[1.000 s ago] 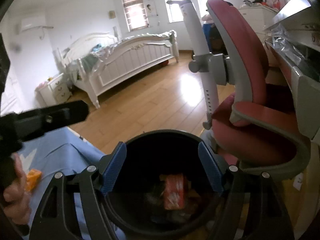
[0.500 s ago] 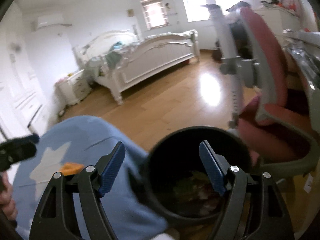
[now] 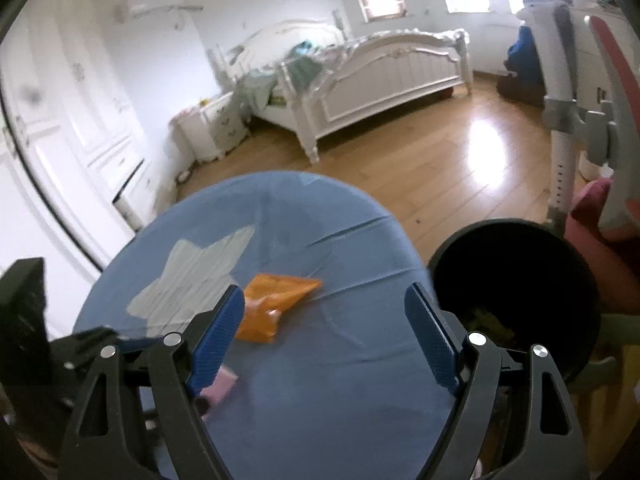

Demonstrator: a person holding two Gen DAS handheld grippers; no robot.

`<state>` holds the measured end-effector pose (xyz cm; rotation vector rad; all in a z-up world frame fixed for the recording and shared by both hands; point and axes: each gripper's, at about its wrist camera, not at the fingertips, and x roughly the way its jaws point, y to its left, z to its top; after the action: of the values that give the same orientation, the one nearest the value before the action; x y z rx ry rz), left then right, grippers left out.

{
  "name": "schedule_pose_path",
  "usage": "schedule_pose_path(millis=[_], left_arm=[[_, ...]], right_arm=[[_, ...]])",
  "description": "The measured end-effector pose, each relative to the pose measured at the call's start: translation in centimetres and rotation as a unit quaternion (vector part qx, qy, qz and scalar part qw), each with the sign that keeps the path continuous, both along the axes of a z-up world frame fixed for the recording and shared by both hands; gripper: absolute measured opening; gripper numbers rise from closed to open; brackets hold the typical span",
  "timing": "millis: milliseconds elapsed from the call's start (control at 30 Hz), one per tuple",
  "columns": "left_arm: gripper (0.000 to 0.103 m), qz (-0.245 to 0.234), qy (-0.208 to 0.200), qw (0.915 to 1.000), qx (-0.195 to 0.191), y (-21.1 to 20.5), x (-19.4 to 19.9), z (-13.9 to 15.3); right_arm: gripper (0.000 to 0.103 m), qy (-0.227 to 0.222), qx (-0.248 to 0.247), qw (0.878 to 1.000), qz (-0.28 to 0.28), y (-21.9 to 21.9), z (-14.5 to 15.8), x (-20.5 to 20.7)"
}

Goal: Collect trash
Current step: 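Grasp the pink hair roller with the left tool while the right grasps the orange sachet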

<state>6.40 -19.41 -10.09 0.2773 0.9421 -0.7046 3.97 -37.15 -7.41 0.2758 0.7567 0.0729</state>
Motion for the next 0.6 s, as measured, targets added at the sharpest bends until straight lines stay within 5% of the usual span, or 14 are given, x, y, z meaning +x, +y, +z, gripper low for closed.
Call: schedule_pose_path(millis=[200,467,600], left_arm=[[0.031,0.022,0.019,0.999,-0.034,1.8,1.0,-1.1],[0.029,0.087,0.0,0.9937,-0.07,6.3,1.9,0.4],[0.029,0.107,-0.006,0.9911,-0.08,8.3,2.4,1.1]], right_arm=[[0.081,0.028,-0.004,0.999,0.024,2.5,-1.0,1.6],[0.081,0.081,-0.035,0.995,0.044,5.8,-3.5,5.6],[0.066,0.098,-0.074,0.991,0.049,7.3,-4.9,6.9]])
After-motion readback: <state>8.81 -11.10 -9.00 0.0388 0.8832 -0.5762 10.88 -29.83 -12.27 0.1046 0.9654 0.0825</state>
